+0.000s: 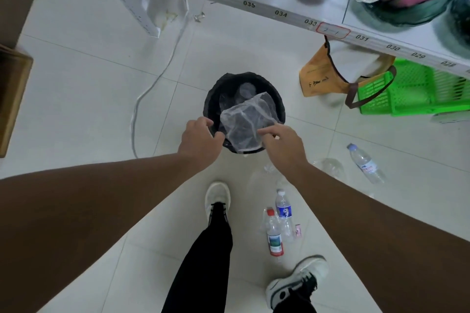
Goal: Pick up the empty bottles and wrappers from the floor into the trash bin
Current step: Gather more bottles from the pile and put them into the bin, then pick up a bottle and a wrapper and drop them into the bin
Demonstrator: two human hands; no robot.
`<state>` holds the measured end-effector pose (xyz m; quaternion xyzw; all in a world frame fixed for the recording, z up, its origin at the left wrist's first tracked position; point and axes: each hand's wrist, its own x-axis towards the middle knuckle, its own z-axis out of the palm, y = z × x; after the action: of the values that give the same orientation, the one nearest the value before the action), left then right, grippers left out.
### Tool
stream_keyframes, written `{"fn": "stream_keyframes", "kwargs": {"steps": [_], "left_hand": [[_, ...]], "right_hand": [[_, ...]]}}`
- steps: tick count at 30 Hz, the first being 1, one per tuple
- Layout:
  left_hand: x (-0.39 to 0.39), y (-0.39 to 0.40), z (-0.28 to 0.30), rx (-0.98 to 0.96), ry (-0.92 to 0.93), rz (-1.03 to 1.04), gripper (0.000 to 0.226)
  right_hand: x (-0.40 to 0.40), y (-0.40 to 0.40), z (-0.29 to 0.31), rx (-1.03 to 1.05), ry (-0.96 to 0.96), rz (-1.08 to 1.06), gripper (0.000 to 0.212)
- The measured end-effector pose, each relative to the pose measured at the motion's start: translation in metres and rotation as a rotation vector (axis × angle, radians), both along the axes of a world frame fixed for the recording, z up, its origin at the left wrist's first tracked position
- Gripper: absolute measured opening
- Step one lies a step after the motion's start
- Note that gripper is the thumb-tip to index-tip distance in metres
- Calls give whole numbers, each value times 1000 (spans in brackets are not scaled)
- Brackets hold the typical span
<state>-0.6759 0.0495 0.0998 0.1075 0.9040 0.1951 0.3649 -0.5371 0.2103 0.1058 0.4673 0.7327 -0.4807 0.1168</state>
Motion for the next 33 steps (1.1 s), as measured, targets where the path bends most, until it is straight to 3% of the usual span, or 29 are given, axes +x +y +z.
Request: {"fn": "stream_keyframes", "kwargs": {"steps": [11, 14, 17, 21, 26, 29, 33], "left_hand": [[12, -19, 13, -49, 37, -94, 56], [31, -20, 18, -43, 41, -121, 57], [67, -18, 27, -43, 53, -152, 55], [127, -20, 42, -61, 36, -171, 59], [213, -17, 60, -66, -11, -172, 65], [260, -13, 69, -61, -32, -184, 66], [309, -15, 73, -74, -69, -190, 66]], "right_hand": [[135, -13, 4, -109, -105, -277, 27], [187, -11, 7, -106, -112, -317, 38], [245, -6, 9, -97, -174, -317, 58], [313, -11, 25, -109, -185, -358, 69], [389, -23, 54, -84, -171, -303, 52], [418, -35, 66, -116, -161, -283, 83], [445, -49, 73, -152, -129, -270, 92]]}}
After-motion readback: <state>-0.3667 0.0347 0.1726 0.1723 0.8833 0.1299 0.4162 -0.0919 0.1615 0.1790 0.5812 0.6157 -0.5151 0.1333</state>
